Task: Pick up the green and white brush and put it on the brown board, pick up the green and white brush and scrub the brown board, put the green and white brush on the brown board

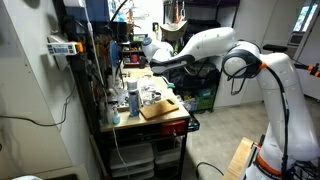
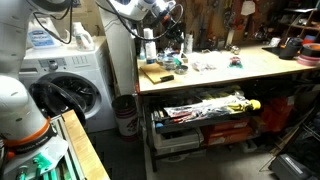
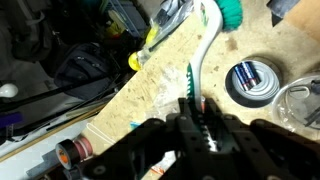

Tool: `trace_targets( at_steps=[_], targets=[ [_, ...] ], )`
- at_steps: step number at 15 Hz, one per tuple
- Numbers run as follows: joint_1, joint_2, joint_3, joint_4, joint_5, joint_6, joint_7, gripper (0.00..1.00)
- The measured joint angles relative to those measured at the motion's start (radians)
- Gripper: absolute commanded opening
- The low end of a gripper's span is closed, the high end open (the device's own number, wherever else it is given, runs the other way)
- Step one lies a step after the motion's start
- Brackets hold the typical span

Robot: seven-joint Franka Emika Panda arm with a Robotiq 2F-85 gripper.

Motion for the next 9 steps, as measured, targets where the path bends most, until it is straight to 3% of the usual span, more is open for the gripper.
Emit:
trace_targets(
  at_steps=[1,5,9],
  targets=[
    [0.000,-0.005,0.002,-0.007,-0.001,0.000,0.000,0.05],
    [0.003,-0.009,0.037,-0.014,-0.069,0.008,-0.015,0.05],
    [0.014,-0.017,0.101,-0.060,-0.194,0.104,-0.045,0.05]
  ],
)
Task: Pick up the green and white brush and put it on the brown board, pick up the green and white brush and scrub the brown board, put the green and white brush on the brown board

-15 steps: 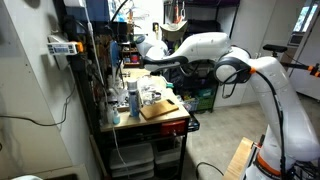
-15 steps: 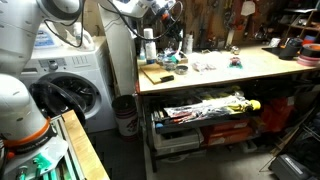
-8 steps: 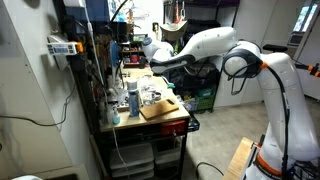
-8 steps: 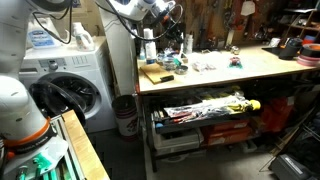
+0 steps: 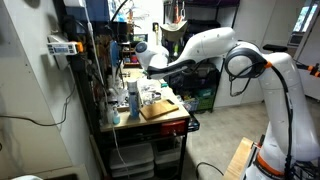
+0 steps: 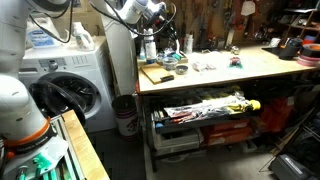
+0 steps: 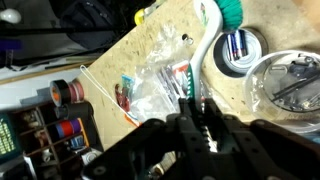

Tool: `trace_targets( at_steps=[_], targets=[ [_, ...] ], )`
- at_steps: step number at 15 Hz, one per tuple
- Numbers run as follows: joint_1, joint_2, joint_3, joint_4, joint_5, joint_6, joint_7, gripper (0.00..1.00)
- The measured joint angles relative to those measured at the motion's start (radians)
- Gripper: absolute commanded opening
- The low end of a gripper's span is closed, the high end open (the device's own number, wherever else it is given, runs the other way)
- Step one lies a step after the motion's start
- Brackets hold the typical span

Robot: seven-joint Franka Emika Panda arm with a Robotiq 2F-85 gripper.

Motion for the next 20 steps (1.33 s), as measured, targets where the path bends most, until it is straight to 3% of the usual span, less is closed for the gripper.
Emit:
trace_targets(
  at_steps=[7,11,16,17,20],
  targets=[
    [-0.007,-0.132,0.028,-0.225,-0.249,0.185,0.061,0.05],
    [-0.030,-0.204,0.070,-0.358,-0.268,0.300,0.045,0.05],
    [-0.042,-0.291,0.093,-0.501,-0.269,0.310,0.057,0.05],
    [-0.044,-0.311,0.093,-0.523,-0.273,0.308,0.082,0.21],
    [-0.050,-0.351,0.093,-0.562,-0.288,0.308,0.168,0.21]
  ],
)
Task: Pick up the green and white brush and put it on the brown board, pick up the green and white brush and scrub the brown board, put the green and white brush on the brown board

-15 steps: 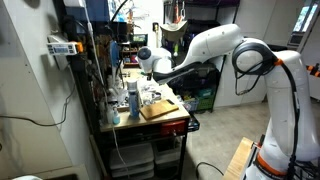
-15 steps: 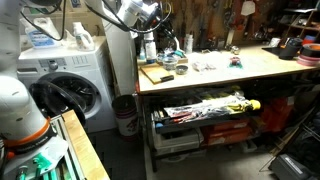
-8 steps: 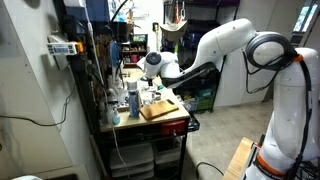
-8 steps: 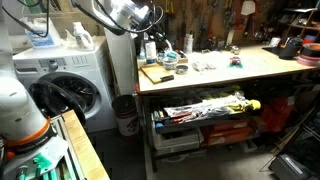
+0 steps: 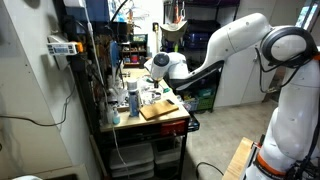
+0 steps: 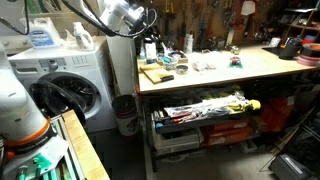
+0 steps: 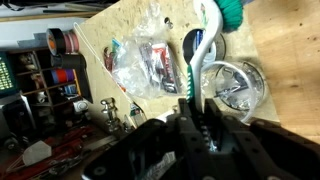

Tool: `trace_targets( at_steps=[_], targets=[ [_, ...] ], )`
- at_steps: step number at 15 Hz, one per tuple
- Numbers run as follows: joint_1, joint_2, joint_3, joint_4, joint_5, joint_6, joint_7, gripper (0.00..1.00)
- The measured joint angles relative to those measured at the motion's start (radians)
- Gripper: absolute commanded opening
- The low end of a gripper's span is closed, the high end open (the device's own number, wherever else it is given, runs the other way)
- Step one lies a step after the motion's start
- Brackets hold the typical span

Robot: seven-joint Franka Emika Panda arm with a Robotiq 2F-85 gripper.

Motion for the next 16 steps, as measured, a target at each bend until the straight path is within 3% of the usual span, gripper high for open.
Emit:
trace_targets(
  at_steps=[2,3,8,16],
  targets=[
    [-0.001,-0.006,0.000,-0.006,0.000,0.000,0.011,0.21],
    [-0.001,-0.006,0.000,-0.006,0.000,0.000,0.013,0.05],
    [-0.001,-0.007,0.027,-0.006,-0.025,-0.005,0.037,0.05],
    [0.017,-0.043,0.098,-0.083,-0.195,-0.138,0.423,0.05]
  ],
)
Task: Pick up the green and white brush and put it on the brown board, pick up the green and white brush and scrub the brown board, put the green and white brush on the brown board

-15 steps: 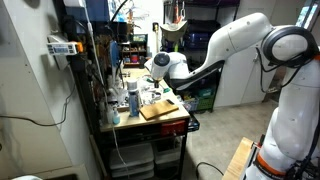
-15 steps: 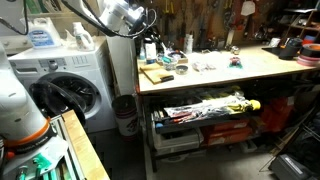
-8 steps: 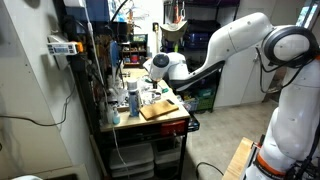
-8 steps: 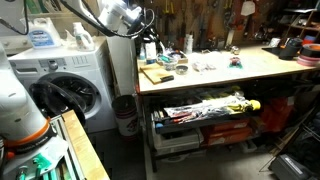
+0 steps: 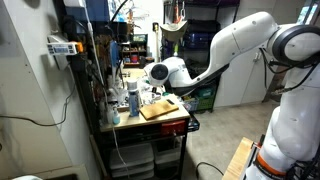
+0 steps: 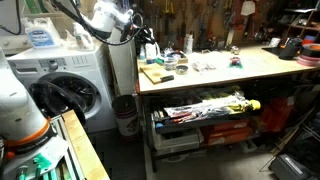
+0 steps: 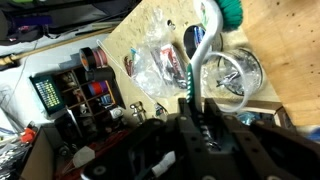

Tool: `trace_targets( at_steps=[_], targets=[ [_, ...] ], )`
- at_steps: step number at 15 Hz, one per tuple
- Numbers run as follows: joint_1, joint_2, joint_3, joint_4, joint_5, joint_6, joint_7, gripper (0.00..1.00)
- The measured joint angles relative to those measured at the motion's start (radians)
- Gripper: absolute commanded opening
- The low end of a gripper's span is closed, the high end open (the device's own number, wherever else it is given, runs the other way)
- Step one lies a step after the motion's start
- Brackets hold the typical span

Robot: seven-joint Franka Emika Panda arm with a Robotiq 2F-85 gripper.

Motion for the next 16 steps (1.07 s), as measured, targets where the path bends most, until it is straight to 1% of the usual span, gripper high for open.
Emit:
trace_targets(
  at_steps=[3,5,11,14,16],
  targets=[
    [0.000,-0.003,0.014,-0.056,-0.092,0.001,0.166,0.05],
    [0.000,-0.003,0.019,-0.081,-0.120,0.001,0.252,0.05],
    [-0.005,0.000,0.020,-0.137,-0.114,-0.064,0.381,0.05],
    [-0.006,0.002,0.020,-0.148,-0.117,-0.071,0.432,0.05],
    [-0.006,0.002,0.020,-0.148,-0.139,-0.071,0.476,0.05]
  ],
)
